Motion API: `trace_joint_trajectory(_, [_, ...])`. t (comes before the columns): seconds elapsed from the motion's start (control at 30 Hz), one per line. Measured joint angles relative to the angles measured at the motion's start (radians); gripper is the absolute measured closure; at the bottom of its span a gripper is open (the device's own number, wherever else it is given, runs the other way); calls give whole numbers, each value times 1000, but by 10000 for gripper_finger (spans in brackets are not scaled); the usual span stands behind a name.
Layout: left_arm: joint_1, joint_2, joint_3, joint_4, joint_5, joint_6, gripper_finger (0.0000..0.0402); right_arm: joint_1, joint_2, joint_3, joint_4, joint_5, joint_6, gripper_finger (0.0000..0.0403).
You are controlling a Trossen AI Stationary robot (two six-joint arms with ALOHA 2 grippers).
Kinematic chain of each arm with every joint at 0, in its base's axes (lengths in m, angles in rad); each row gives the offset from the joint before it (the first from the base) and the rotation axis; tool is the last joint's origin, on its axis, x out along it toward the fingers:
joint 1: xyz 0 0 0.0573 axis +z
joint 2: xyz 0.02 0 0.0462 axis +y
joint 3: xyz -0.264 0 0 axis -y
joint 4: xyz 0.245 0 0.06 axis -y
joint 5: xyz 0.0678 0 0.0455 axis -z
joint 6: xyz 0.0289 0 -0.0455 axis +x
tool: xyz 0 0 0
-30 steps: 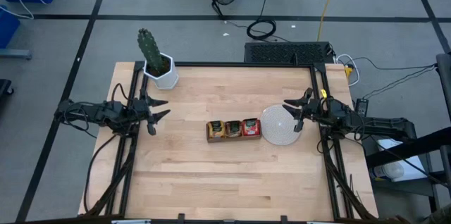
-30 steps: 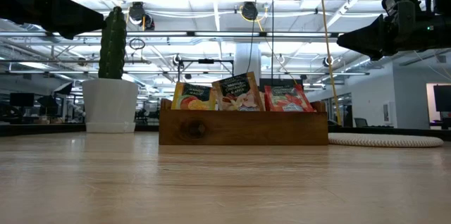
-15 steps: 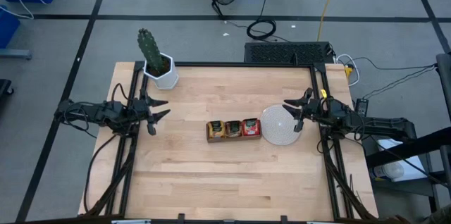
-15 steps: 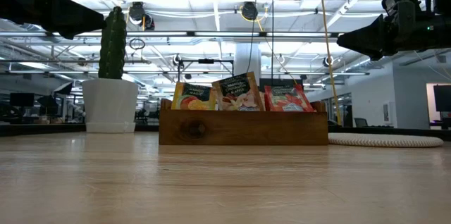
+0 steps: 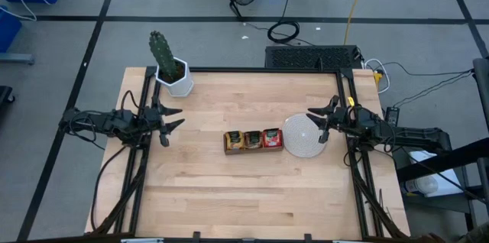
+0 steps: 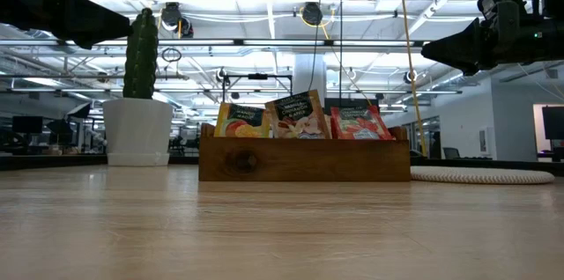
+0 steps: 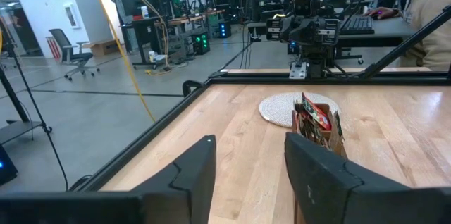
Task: Pick & Place Tea
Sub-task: Return to Home Position
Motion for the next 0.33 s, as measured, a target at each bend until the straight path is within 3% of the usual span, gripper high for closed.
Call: trace_joint_trajectory(0.33, [0,0,0,0,0,0,244,0,0,0,0,0,0,328])
